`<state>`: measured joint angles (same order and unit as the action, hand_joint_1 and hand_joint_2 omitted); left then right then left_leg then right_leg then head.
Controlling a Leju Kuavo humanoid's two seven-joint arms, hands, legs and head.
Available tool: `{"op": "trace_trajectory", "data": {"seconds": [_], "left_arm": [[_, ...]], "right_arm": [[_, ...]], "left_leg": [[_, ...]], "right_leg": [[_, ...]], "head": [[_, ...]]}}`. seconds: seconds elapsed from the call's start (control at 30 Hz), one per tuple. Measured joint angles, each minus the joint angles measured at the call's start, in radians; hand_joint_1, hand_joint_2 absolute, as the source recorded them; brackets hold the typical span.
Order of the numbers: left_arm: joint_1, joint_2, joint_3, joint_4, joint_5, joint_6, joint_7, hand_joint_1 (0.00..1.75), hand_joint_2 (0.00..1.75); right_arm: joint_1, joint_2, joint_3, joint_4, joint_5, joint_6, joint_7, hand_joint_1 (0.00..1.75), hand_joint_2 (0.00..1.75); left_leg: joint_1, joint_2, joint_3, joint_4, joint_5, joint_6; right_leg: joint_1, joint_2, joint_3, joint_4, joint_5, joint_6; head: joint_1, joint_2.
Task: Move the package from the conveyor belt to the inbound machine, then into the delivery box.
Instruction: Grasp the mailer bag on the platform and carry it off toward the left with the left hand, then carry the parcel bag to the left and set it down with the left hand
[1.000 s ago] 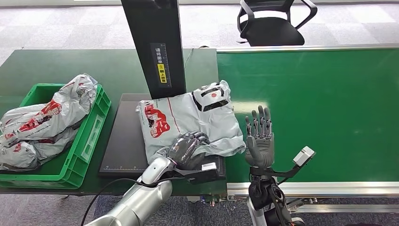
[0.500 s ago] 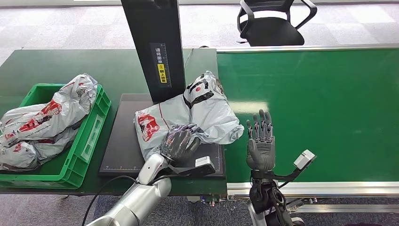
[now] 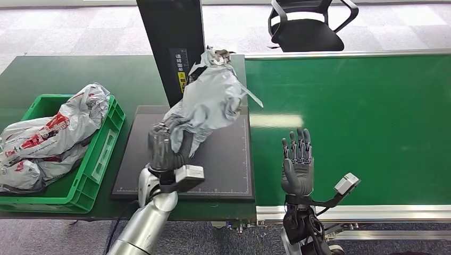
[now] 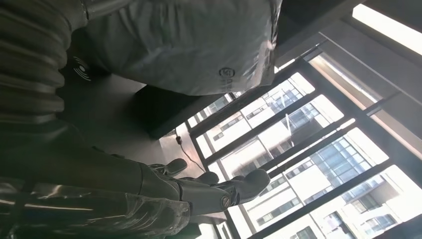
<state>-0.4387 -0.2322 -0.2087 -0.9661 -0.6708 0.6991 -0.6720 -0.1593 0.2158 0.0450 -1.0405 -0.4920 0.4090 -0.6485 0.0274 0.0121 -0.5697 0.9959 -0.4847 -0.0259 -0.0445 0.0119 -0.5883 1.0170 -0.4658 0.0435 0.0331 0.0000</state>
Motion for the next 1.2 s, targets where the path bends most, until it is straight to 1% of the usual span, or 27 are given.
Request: {"op": "trace_trajectory", "data": {"seconds": [0.07, 0.13, 0.2, 0.27, 0.37, 0.53, 0.63, 0.73, 0.8, 0.87, 1.0, 1.07, 1.13, 1.2], "left_arm": [[0.004, 0.017, 0.022, -0.094, 0.078, 0.000, 0.000, 1.75, 1.75], [-0.003, 0.043, 0.048, -0.179, 0.116, 0.000, 0.002, 1.75, 1.75], [-0.027, 0.079, 0.075, -0.247, 0.136, 0.000, 0.014, 1.75, 1.75], [-0.072, 0.124, 0.092, -0.294, 0.158, -0.005, 0.049, 1.75, 1.75], [-0.143, 0.183, 0.102, -0.334, 0.173, -0.017, 0.106, 1.74, 1.75], [-0.201, 0.236, 0.106, -0.361, 0.163, -0.012, 0.136, 1.75, 1.75], [-0.264, 0.286, 0.111, -0.357, 0.135, -0.014, 0.182, 1.74, 1.75], [-0.356, 0.338, 0.122, -0.334, 0.078, -0.042, 0.253, 1.73, 1.75], [-0.437, 0.372, 0.126, -0.303, 0.021, -0.081, 0.326, 1.73, 1.75], [-0.546, 0.400, 0.127, -0.256, -0.043, -0.132, 0.408, 1.71, 1.75], [-0.791, 0.445, 0.125, -0.135, -0.206, -0.235, 0.569, 1.68, 1.75], [-0.891, 0.476, 0.127, -0.061, -0.293, -0.296, 0.635, 1.68, 1.75], [-0.964, 0.516, 0.135, 0.018, -0.363, -0.346, 0.679, 1.68, 1.75], [-1.004, 0.556, 0.152, 0.094, -0.420, -0.367, 0.697, 1.68, 1.75]], "right_arm": [[0.004, 0.000, -0.001, -0.001, -0.005, 0.000, -0.001, 0.00, 1.75], [0.004, 0.000, -0.001, -0.002, -0.011, 0.001, 0.000, 0.00, 1.75], [0.003, 0.000, -0.002, -0.004, -0.017, 0.003, 0.003, 0.00, 1.75], [0.002, 0.001, -0.004, -0.005, -0.019, 0.010, 0.009, 0.00, 1.75], [0.002, 0.002, -0.011, -0.008, -0.019, 0.022, 0.012, 0.00, 1.75], [0.002, 0.005, -0.022, -0.010, -0.016, 0.034, 0.013, 0.00, 1.75], [0.004, 0.007, -0.030, -0.010, -0.016, 0.049, 0.013, 0.00, 1.75], [0.012, 0.007, -0.042, -0.013, -0.015, 0.065, 0.014, 0.00, 1.75], [0.020, 0.008, -0.051, -0.018, -0.013, 0.075, 0.016, 0.00, 1.75], [0.028, 0.008, -0.057, -0.022, -0.011, 0.086, 0.021, 0.00, 1.75], [0.039, 0.010, -0.068, -0.025, -0.009, 0.103, 0.028, 0.00, 1.75], [0.042, 0.012, -0.073, -0.029, -0.006, 0.109, 0.030, 0.00, 1.75], [0.046, 0.015, -0.077, -0.035, -0.003, 0.115, 0.033, 0.00, 1.75], [0.052, 0.019, -0.082, -0.043, -0.002, 0.119, 0.039, 0.00, 1.75]], "left_leg": [[0.000, 0.000, 0.000, 0.000, 0.000, 0.000], [0.000, 0.000, 0.000, 0.000, 0.001, 0.000], [0.000, 0.000, 0.000, 0.000, 0.002, -0.001], [0.000, -0.001, 0.001, 0.000, 0.002, -0.001], [0.000, -0.001, 0.001, 0.000, 0.003, -0.001], [0.000, -0.001, 0.000, 0.000, 0.003, -0.001], [0.000, 0.000, 0.000, 0.000, 0.003, -0.001], [0.001, -0.001, 0.000, 0.000, 0.003, -0.001], [0.002, -0.001, 0.000, 0.000, 0.004, -0.002], [0.002, 0.000, -0.001, 0.000, 0.004, -0.002], [0.002, 0.001, -0.001, 0.000, 0.004, -0.003], [0.002, 0.003, -0.001, 0.000, 0.004, -0.003], [0.002, 0.006, -0.001, 0.000, 0.004, -0.003], [0.002, 0.007, 0.000, -0.001, 0.004, -0.003]], "right_leg": [[0.000, 0.000, 0.000, 0.000, 0.000, 0.000], [0.000, 0.000, 0.000, 0.001, 0.000, 0.000], [0.000, 0.000, 0.000, 0.001, 0.000, 0.000], [0.000, -0.001, 0.000, 0.001, 0.000, 0.000], [0.000, -0.001, 0.001, 0.002, 0.001, -0.001], [0.000, 0.000, 0.000, 0.002, 0.001, -0.001], [0.000, 0.000, 0.000, 0.002, 0.001, -0.001], [0.001, 0.000, -0.001, 0.002, 0.001, -0.001], [0.002, 0.000, -0.002, 0.003, 0.001, -0.002], [0.002, 0.000, -0.002, 0.003, 0.002, -0.003], [0.002, 0.001, -0.003, 0.003, 0.003, -0.003], [0.002, 0.002, -0.004, 0.003, 0.003, -0.003], [0.002, 0.005, -0.005, 0.003, 0.003, -0.004], [0.003, 0.006, -0.006, 0.004, 0.003, -0.004]], "head": [[0.000, 0.000], [0.000, 0.000], [0.000, 0.000], [0.000, 0.000], [0.000, 0.000], [0.000, 0.000], [0.000, 0.000], [0.000, 0.000], [0.000, 0.000], [0.001, 0.000], [0.000, 0.000], [0.001, 0.000], [0.000, 0.000], [0.000, 0.000]]}}
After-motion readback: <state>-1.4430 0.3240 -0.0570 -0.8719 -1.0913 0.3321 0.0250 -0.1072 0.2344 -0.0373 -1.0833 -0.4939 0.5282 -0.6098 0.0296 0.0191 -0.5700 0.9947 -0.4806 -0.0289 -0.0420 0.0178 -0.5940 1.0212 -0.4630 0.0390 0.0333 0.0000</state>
